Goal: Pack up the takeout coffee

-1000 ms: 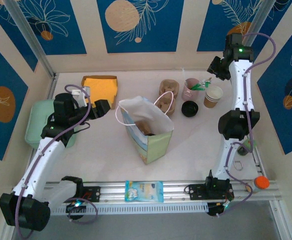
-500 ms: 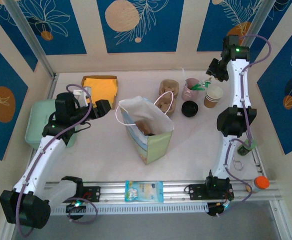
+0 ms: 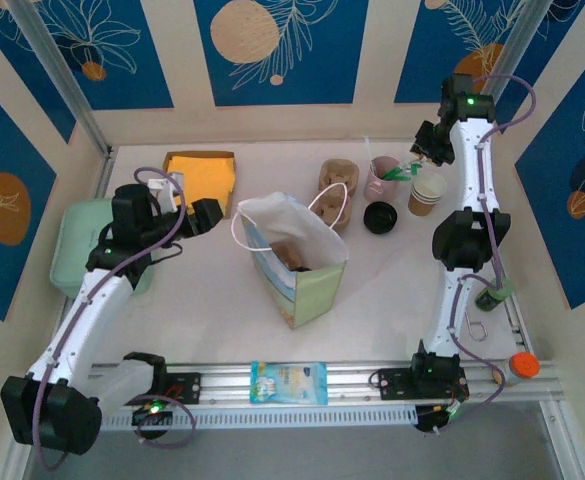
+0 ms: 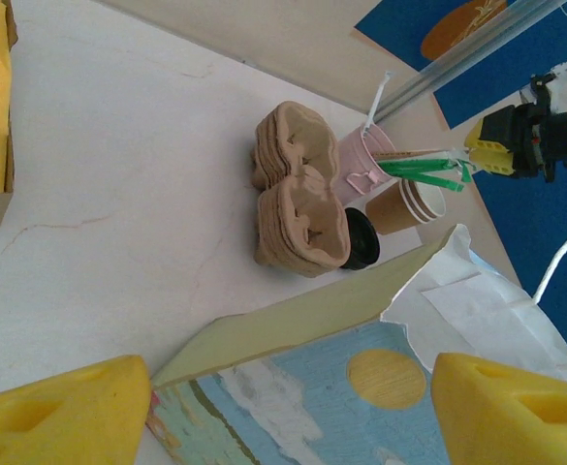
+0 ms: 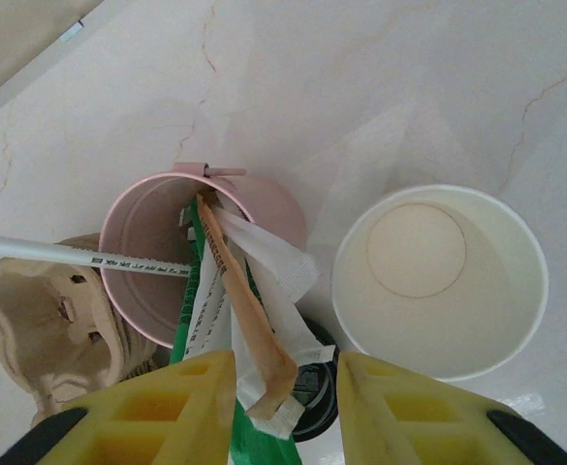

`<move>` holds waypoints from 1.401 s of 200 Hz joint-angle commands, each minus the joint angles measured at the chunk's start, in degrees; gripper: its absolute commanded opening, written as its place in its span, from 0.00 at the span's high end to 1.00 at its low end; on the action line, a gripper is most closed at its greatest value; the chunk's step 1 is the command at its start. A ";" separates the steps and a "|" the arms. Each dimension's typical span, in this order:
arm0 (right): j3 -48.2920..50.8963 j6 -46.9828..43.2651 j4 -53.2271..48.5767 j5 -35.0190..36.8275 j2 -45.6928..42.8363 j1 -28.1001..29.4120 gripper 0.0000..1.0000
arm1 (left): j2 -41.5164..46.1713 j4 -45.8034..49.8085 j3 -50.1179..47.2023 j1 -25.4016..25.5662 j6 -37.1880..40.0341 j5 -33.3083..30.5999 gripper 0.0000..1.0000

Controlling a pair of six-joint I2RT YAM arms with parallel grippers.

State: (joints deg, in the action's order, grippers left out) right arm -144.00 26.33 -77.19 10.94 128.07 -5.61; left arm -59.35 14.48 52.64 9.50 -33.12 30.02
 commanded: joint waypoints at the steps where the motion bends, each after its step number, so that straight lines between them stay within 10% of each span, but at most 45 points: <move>1: -0.96 -0.13 0.04 -0.92 1.26 0.46 0.67 | -0.28 -1.48 0.44 -0.55 0.34 1.09 0.24; 130: -4.15 0.54 -1.14 -0.26 0.66 1.26 0.91 | -0.42 -0.53 1.58 -0.54 0.78 0.65 0.24; 280: -5.30 -2.96 -4.19 10.74 -11.68 7.62 0.92 | 1.17 2.70 3.60 -0.54 3.24 -0.54 0.24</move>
State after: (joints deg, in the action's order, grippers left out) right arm -148.09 25.19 -79.40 16.53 119.77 0.60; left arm -59.64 15.70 54.17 9.50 -31.59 29.93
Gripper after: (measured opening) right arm 0.087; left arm 0.760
